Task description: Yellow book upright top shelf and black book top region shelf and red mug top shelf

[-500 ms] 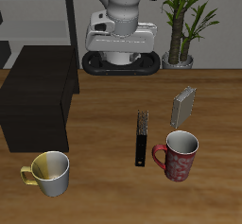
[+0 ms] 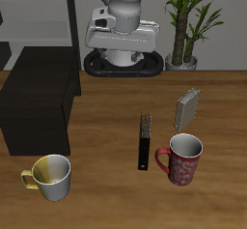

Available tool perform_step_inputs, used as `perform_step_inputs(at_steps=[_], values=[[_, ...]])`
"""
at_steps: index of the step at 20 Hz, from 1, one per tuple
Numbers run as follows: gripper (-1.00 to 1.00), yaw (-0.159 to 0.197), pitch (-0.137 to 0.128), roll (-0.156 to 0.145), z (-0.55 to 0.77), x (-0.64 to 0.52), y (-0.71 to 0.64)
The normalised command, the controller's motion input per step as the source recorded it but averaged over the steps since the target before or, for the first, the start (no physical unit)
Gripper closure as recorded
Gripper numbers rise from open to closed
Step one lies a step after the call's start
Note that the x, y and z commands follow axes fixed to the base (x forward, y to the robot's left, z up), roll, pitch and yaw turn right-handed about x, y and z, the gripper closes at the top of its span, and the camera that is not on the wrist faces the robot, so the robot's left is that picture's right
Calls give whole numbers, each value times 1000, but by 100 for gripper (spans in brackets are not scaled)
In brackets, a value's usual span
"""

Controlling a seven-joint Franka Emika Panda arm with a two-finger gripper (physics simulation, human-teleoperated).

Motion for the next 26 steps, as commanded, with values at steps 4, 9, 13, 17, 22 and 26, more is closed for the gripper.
perform_step_inputs(at_steps=[4,9,13,17,22,26], values=[[-100,-38,-19,2,-25,-72,228],[-100,-13,-12,24,-23,-30,219],[-100,-16,7,47,-65,-23,339],[-100,-8,-9,12,-19,-6,168],[-100,-8,7,46,-62,-7,277],[-100,24,-25,41,-26,-75,317]])
